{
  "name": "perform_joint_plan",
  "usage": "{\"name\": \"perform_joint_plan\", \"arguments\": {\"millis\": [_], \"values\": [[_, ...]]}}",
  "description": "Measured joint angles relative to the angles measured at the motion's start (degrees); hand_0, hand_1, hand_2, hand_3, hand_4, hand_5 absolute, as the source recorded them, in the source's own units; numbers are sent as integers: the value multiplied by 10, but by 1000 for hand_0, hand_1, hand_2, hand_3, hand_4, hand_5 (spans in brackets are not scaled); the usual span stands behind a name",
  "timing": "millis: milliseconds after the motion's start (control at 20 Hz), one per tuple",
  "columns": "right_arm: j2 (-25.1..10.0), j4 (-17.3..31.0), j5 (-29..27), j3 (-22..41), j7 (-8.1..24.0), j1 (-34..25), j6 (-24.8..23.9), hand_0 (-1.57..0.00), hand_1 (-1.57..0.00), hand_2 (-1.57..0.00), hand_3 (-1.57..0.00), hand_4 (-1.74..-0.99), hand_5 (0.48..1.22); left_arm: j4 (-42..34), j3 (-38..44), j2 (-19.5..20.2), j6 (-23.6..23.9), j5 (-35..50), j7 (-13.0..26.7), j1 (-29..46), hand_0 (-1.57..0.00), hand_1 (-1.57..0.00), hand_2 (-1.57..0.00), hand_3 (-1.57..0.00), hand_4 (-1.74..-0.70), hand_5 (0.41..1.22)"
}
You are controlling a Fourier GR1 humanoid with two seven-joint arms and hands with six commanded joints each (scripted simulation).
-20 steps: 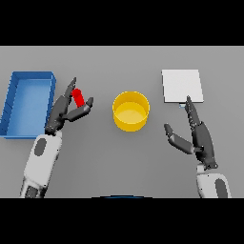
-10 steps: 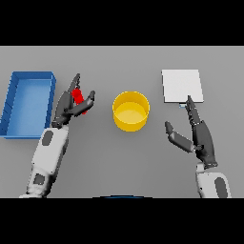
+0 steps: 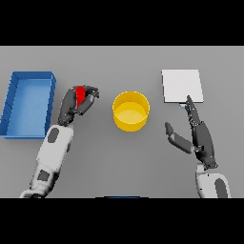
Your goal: Pick up the red beaker and tilt it to pour out 1 green nut into yellow bowl. Pick up the yellow bowl and place it on the metallic measuring scale.
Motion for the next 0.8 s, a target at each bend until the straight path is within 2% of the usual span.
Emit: {"name": "perform_joint_plan", "arguments": {"millis": [50, 100, 150, 250, 300, 450, 550, 800], "values": [[-3, 3, -1, -3, 5, -4, 1, 1, 1, 1, 1, -1255, 644, 2, -1, -1, 1, -1, 7, -4, -1400, -1406, -1419, -1357, -1542, 1174], [-3, 4, -8, -6, 3, -4, 3, 1, 1, 1, 1, -1251, 641, -2, -3, -5, 4, -5, -2, 3, -1434, -1439, -1449, -1400, -1582, 1171], [-2, 5, -7, -5, 11, -7, 2, 1, 1, 1, 1, -1245, 642, -12, 1, -5, -8, 7, -4, 8, -1462, -1465, -1473, -1434, -1614, 1165], [-4, -3, -1, -2, 0, 2, 2, 1, 1, 1, 1, -1246, 644, -26, 14, -6, -28, 39, -8, 5, -1501, -1503, -1509, -1484, -1660, 1150], [0, 4, 4, 1, 7, -4, -1, 1, 1, 1, 1, -1238, 643, -39, 16, -9, -37, 52, -7, 4, -1515, -1517, -1521, -1501, -1676, 1144], [-5, 7, 9, 0, -9, 0, -2, 1, 1, 1, 1, -1228, 645, -85, 11, -1, -48, 71, 20, 5, -1542, -1543, -1545, -1535, -1708, 1132], [-5, 11, 8, -2, -6, -4, -3, 1, 1, 1, 1, -1226, 650, -105, 2, 11, -60, 72, 34, -1, -1553, -1553, -1555, -1548, -1720, 1131], [-14, 2, 25, 2, -28, 2, -9, 1, 1, 1, 1, -1219, 661, -107, -26, 34, -57, 45, 61, -20, -1556, -1557, -1558, -1553, -1724, 1138]]}}
